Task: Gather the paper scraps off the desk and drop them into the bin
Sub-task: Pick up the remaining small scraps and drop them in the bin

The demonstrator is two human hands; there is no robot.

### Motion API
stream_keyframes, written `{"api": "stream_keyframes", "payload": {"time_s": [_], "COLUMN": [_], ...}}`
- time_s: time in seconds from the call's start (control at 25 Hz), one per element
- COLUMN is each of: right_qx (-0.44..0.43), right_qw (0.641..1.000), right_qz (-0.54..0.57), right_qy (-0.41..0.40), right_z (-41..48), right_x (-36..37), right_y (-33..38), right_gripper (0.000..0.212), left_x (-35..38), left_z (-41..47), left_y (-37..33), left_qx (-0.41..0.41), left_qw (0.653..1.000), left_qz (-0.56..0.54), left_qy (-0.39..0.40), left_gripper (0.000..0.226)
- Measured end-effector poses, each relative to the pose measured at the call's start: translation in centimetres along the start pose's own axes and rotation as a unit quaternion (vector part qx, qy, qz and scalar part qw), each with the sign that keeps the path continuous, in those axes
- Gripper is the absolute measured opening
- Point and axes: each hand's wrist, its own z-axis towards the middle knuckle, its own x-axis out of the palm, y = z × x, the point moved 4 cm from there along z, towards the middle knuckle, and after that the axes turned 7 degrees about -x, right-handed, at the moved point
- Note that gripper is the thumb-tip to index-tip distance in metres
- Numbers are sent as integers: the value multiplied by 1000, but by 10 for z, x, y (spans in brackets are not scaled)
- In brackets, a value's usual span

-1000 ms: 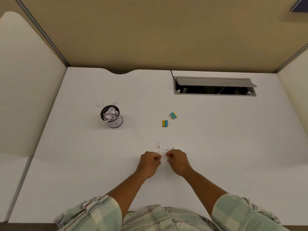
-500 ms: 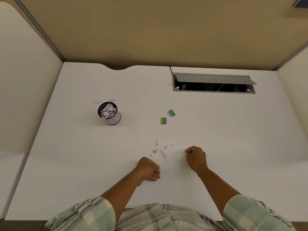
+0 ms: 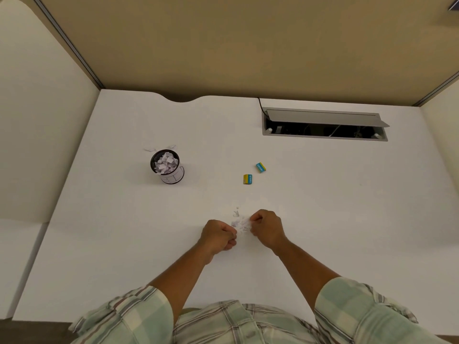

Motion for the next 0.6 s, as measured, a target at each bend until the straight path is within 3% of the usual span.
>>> {"api": "stream_keyframes", "payload": {"time_s": [0.12,0.24,0.4,0.52,0.6], "right_qx": [-14,-24,-109,-153,-143], "right_qw": [995,987,958,947,956], "right_qz": [-75,-157,-259,-265,-242], "right_qy": [-65,-29,54,95,81], "right_z": [6,14,14,14,20], "right_x": [-18,-14,17,33,31], "right_y": [-5,-5,16,27,32], "right_gripper": [19,21,23,26,28], "left_x": [-18,-23,-9,0,-1], "left_z": [4,5,8,10,10], "left_y": [1,-1,-5,-8,-7], "left_qx": [22,31,38,32,25], "left_qw": [996,989,991,996,998], "left_qz": [34,57,68,49,33], "left_qy": [-80,-136,-113,-71,-45], "left_gripper": [16,16,13,17,23]}}
